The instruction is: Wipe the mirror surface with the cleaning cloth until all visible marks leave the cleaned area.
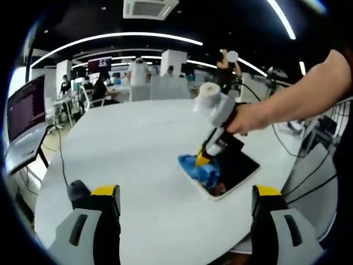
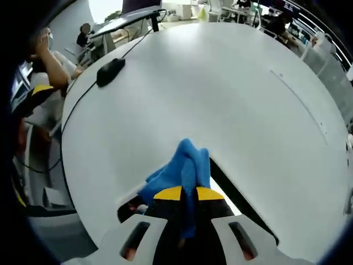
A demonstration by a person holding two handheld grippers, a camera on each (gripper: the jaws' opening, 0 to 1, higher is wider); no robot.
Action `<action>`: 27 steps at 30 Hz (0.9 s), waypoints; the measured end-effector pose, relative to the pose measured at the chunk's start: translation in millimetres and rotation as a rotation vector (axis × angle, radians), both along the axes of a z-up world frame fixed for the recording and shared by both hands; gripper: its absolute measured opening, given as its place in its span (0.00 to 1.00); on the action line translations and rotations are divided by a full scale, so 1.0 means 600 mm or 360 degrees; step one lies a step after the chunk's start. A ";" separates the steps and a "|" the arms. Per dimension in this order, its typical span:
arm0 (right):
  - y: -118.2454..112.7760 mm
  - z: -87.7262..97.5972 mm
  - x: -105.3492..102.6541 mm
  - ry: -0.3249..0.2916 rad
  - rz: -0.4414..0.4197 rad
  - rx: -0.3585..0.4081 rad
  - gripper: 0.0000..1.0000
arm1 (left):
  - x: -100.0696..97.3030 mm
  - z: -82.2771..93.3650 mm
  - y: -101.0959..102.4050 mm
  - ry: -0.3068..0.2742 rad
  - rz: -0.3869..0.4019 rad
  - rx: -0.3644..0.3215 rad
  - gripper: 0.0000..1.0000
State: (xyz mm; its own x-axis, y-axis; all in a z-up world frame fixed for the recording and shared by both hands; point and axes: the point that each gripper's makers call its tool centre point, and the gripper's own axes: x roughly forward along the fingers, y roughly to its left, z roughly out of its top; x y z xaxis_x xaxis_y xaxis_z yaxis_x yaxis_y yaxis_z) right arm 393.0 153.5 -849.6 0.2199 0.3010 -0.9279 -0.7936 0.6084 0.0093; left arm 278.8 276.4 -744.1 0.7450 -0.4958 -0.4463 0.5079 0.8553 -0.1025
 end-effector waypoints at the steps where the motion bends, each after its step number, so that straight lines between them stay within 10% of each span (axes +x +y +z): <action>1: 0.000 0.000 -0.001 0.0000 0.0000 0.0000 0.03 | 0.000 0.000 0.001 0.0003 0.0003 -0.0003 1.00; 27: -0.001 -0.002 -0.019 0.0020 0.0014 0.0028 0.03 | 0.009 0.015 0.019 -0.0048 0.0049 0.0050 1.00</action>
State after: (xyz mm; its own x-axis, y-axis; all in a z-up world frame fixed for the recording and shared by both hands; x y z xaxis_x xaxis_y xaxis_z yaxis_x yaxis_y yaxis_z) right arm 381.7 152.9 -850.7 0.2057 0.3194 -0.9250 -0.7987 0.6010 0.0299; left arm 284.4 287.7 -735.3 0.7729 -0.4587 -0.4385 0.4836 0.8732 -0.0608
